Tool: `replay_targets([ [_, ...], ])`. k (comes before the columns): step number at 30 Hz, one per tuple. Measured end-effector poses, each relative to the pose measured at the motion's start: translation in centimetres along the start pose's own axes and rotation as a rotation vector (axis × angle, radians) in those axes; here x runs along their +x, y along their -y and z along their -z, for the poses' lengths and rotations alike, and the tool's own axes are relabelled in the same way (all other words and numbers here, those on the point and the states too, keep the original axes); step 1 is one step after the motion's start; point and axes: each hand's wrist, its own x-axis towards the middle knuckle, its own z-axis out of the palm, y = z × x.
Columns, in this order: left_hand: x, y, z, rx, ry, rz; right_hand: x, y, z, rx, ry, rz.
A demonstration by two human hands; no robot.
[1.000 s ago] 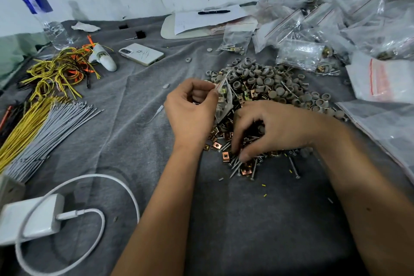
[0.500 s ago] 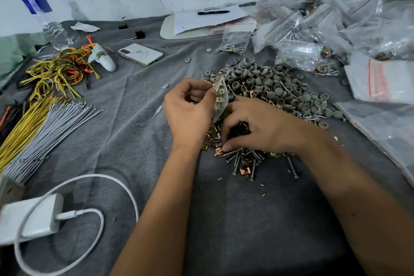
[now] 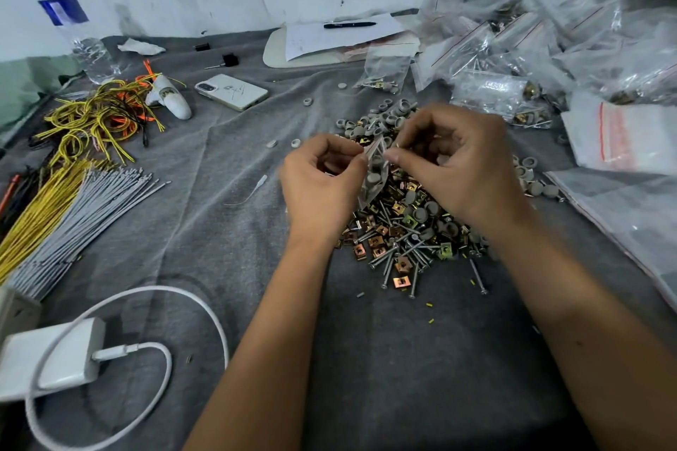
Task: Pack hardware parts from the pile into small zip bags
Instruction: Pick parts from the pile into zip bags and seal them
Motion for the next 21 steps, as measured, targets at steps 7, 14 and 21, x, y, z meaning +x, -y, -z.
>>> replay_targets([
  [7, 0.0, 0.0, 0.0, -0.001, 0.008, -0.004, -0.1, 1.1, -0.8, -0.158, -0.042, 0.116],
  [14, 0.1, 0.5, 0.0, -0.085, -0.057, 0.004, 0.2, 0.8, 0.1, -0.184, -0.032, 0.077],
  [21, 0.4, 0.5, 0.2, -0.119, -0.167, -0.02, 0.3, 0.2, 1.3, -0.146, 0.325, 0.024],
])
